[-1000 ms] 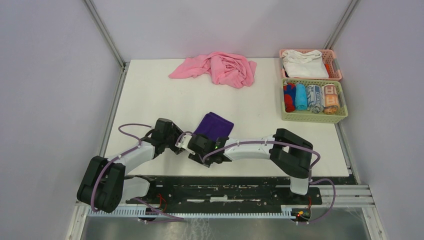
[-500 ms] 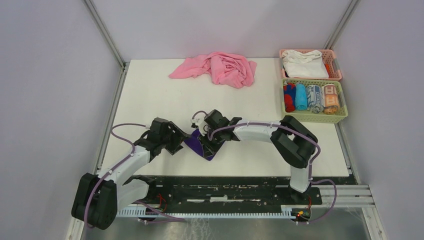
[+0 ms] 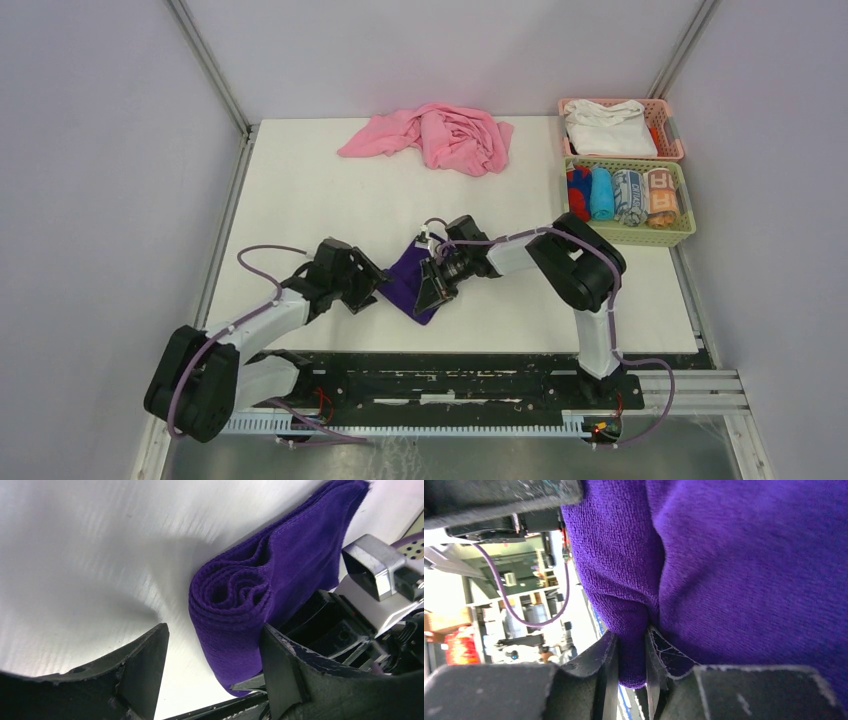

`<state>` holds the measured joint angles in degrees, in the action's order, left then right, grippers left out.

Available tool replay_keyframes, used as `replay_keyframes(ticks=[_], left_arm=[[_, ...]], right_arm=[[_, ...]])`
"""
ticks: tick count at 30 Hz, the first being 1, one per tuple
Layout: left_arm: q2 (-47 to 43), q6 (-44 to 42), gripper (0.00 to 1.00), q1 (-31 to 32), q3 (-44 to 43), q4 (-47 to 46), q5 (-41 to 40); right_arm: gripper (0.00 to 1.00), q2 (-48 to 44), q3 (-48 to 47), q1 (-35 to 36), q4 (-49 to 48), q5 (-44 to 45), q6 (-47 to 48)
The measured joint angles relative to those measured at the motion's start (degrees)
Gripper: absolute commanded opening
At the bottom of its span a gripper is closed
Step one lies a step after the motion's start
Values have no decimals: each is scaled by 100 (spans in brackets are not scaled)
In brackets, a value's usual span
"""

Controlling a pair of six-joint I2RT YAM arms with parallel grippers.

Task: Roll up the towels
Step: Roll the towel at the center of the board.

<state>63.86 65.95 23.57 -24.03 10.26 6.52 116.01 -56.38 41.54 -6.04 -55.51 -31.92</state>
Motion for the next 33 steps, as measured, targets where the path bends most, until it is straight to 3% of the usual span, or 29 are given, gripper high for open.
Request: replay_keyframes(ticks=[5, 12, 20, 26, 33], left_arm=[[592, 35, 65, 227, -92, -350, 17], [1296, 85, 60, 358, -367, -883, 83], [1753, 87, 60, 396, -566, -1276, 192], [1937, 87, 60, 444, -678, -1392, 251], [1989, 87, 60, 479, -719, -1403, 258]], right_arm=[[32, 138, 164, -243, -212, -365, -431], [52, -118, 223, -302, 52, -138, -328], [61, -1700, 354, -63, 1552, 2074, 922], [62, -2758, 278, 966, 2299, 4325, 1779], [63, -2688, -15, 2052, 2326, 5735, 2404]])
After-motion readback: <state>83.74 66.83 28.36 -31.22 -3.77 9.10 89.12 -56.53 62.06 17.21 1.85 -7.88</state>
